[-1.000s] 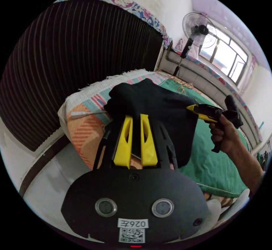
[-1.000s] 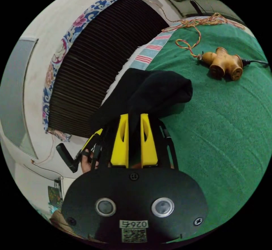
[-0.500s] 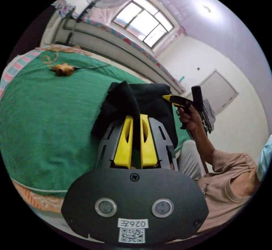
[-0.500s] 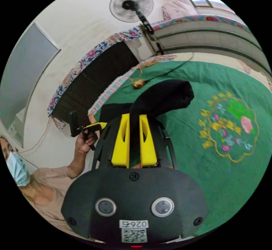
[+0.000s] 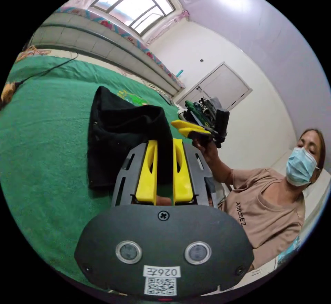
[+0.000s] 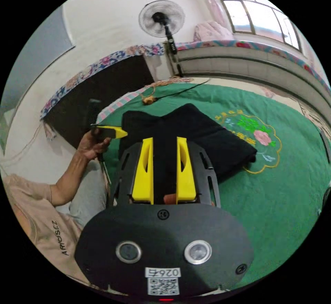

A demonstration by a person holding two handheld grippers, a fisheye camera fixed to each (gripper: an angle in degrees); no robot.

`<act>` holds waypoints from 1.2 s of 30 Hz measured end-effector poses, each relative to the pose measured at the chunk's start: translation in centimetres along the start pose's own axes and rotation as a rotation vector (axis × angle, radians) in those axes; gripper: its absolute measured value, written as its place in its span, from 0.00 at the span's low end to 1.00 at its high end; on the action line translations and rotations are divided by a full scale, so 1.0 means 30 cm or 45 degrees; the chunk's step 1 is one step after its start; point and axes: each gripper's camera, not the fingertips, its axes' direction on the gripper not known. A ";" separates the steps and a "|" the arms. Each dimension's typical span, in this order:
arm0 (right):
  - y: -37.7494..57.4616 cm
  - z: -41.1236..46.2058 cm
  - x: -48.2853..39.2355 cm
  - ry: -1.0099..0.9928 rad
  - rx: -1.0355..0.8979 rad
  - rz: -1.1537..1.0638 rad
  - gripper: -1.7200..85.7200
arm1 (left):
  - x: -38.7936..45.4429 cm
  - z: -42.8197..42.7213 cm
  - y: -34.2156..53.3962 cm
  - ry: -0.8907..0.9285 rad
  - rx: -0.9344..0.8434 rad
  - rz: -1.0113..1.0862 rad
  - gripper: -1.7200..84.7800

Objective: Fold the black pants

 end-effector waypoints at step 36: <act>-0.002 -0.518 0.039 -0.561 -0.009 0.544 0.09 | -0.091 0.301 -0.142 -0.446 -0.041 -0.240 0.29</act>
